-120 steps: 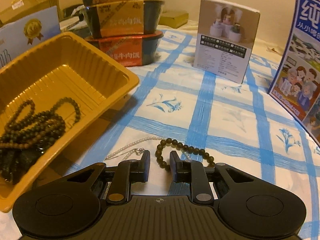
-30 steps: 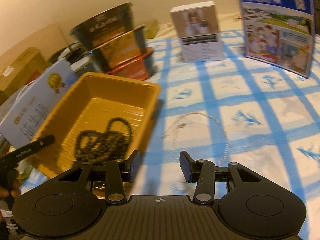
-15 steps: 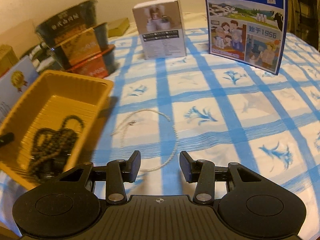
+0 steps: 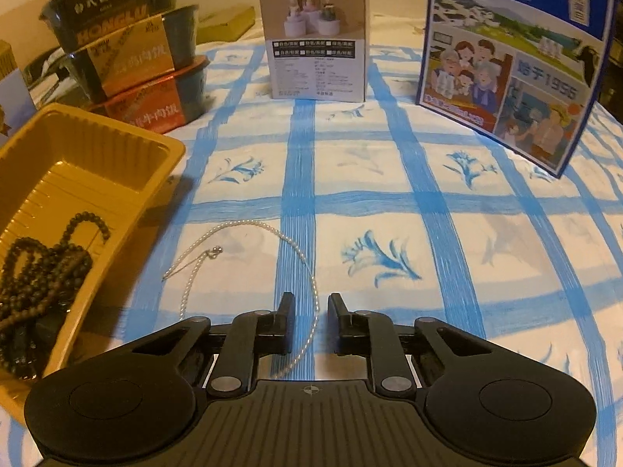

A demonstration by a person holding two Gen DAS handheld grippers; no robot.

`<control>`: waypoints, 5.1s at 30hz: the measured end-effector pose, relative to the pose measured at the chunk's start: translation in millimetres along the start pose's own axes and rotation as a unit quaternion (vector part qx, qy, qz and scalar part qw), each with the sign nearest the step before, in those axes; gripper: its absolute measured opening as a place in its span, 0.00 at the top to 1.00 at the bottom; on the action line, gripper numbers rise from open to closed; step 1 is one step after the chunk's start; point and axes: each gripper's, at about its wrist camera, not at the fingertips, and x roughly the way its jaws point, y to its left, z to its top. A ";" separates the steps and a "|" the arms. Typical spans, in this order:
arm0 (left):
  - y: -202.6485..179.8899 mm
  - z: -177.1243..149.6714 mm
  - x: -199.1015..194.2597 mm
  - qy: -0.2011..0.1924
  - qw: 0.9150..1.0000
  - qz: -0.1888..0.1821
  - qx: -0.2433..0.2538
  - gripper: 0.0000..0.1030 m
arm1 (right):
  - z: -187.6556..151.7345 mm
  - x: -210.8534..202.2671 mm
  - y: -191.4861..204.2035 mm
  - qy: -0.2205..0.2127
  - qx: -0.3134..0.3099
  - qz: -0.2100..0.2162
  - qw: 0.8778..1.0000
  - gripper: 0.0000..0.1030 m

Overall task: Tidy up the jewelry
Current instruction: 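Move the open right tool to the white pearl necklace, then grasp the pearl necklace with the right tool, then lift the pearl necklace high and lower it into the tray, then open the right tool to release the necklace in the tray, then release the tray rim with the left tool while the right tool withdraws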

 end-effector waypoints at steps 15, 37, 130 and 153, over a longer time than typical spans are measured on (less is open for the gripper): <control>0.9 0.2 -0.7 0.003 1.000 0.000 -0.001 0.93 | 0.8 21.0 9.4 0.027 -0.036 -0.020 0.999 0.84; 1.2 0.1 -3.4 0.000 1.000 -0.003 -0.006 0.93 | 25.9 -51.2 1.1 -0.044 0.007 0.051 0.998 0.98; -16.0 -12.5 54.5 0.065 0.995 -0.036 -0.061 0.86 | 75.3 -53.1 96.7 -0.033 -0.019 0.160 0.986 0.44; -31.8 -1.3 -35.6 0.038 0.997 -0.059 0.015 0.39 | -41.9 -129.4 94.1 -0.061 0.028 0.059 0.996 0.38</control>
